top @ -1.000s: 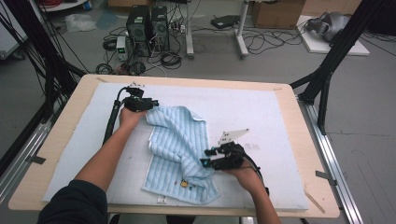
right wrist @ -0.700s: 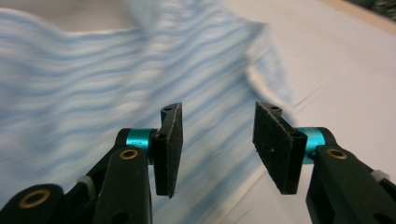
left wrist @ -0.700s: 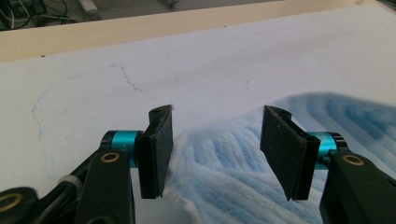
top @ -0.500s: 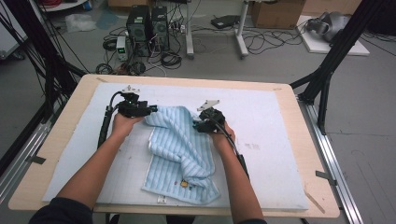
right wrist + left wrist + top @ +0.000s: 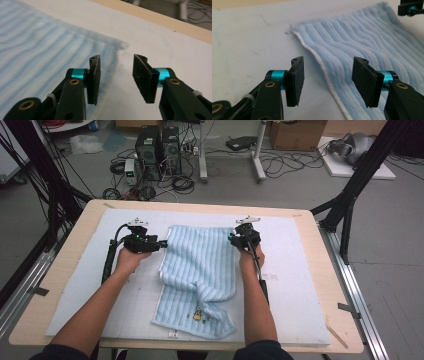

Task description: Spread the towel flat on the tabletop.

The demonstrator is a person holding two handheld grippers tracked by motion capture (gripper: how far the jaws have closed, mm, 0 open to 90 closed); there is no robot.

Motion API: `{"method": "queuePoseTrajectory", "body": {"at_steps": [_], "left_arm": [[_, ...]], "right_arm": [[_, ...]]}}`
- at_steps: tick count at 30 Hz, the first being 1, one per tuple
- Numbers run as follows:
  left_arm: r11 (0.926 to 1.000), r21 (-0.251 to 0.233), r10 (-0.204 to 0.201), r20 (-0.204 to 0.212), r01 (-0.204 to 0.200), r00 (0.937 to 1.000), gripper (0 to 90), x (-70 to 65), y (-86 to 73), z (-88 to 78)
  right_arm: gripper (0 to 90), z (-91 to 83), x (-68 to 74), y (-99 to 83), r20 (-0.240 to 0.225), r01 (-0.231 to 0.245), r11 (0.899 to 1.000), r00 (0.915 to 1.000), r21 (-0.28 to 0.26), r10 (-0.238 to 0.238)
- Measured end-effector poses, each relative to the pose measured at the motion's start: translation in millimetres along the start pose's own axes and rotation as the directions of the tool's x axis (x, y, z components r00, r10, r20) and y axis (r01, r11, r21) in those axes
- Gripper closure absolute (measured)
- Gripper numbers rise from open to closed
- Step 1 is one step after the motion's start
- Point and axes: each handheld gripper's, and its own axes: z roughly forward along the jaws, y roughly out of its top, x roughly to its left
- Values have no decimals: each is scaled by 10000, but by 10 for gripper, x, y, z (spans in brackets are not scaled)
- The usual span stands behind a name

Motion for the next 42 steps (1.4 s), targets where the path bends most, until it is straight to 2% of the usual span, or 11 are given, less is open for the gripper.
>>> {"method": "queuePoseTrajectory", "body": {"at_steps": [8,11,16,21,26,27,30,32,34,37,42], "left_arm": [[9982,84,581,475,-586,9972,428,-233,-68,62],[9988,172,442,530,-452,9976,407,-273,-135,48],[9977,508,423,572,-452,9975,352,-348,-255,-6],[9949,778,593,642,-642,9962,338,-437,-352,8],[9866,1061,1204,385,-1239,9920,368,-536,-370,37],[9800,1138,1620,191,-1631,9866,401,-559,-373,37],[9738,1112,1991,67,-1986,9800,600,-579,-377,31],[9739,1101,1974,192,-1983,9801,774,-566,-378,32],[9777,1006,1832,226,-1846,9828,842,-542,-375,41],[9861,819,1431,219,-1444,9895,856,-468,-353,74],[9956,547,777,-194,-765,9968,856,-347,-264,148]], "right_arm": [[478,-394,113,-134,-1311,172,9987,9911,-471,-232],[507,-547,184,-216,-1871,140,9984,9820,-544,-240],[522,-827,354,-440,-2655,859,9958,9598,-327,-915],[507,-1001,447,-667,-3051,641,9969,9494,-449,-748],[470,-935,522,-752,-3194,935,9954,9440,196,-824],[458,-920,553,-756,-3207,1081,9936,9427,315,-924],[445,-833,636,-771,-3246,1526,9862,9377,650,-1237],[459,-761,672,-790,-3141,1726,9818,9391,798,-1396],[564,-733,648,-773,-3129,1571,9853,9410,668,-1288],[817,-695,603,-739,-3216,1737,9833,9353,544,-1474],[848,-513,571,-605,-2801,1797,9828,9463,416,-1612]]}}
